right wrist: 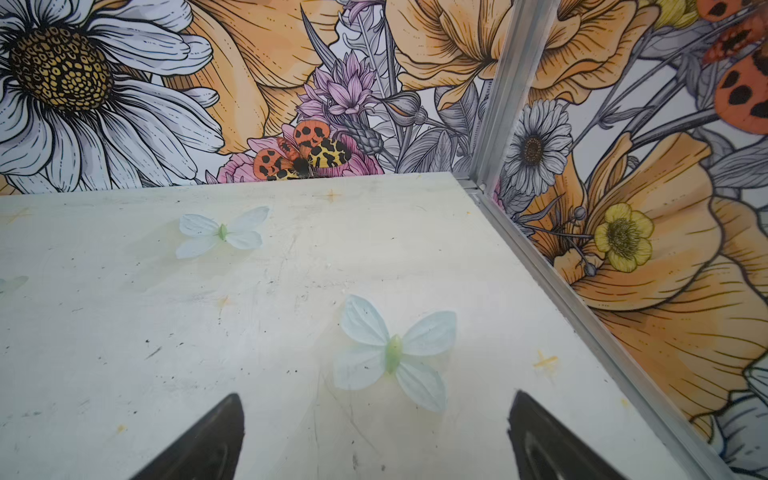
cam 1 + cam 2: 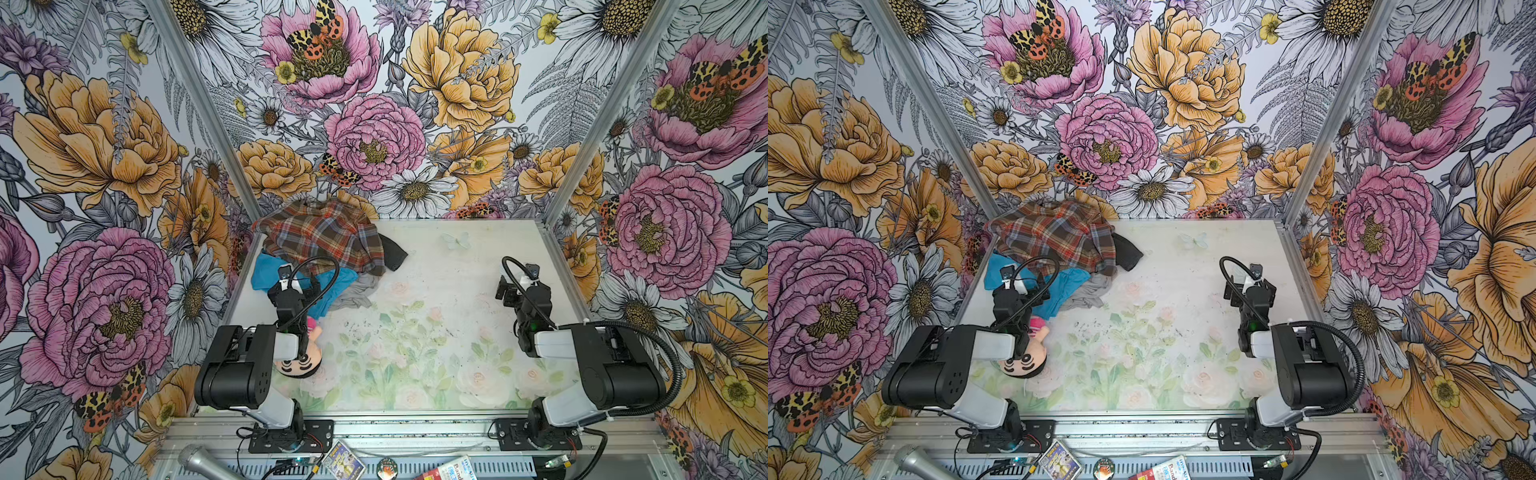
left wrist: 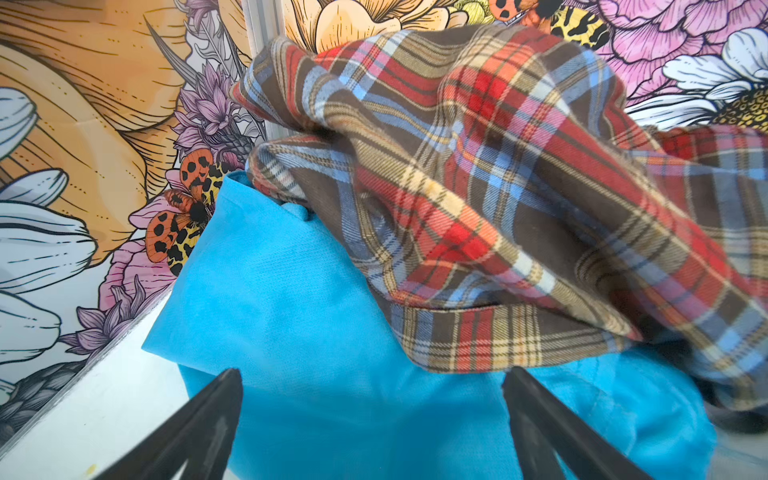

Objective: Pick out a specific cloth from the pile

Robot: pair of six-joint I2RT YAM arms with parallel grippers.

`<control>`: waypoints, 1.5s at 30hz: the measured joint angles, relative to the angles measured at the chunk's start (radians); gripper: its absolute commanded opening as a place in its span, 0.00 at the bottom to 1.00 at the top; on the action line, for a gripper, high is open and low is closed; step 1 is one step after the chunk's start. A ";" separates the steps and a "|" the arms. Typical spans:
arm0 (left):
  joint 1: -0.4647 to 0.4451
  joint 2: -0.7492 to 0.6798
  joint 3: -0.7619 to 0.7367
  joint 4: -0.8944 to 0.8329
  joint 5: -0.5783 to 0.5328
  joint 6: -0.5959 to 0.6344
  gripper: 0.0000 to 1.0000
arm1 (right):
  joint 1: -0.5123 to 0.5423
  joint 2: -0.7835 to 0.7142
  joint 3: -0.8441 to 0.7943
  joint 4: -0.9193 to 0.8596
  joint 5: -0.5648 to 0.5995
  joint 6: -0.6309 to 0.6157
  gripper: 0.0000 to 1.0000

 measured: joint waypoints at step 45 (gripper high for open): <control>0.021 0.000 0.006 -0.020 0.093 0.008 0.99 | -0.013 0.000 0.000 0.000 -0.031 0.004 0.99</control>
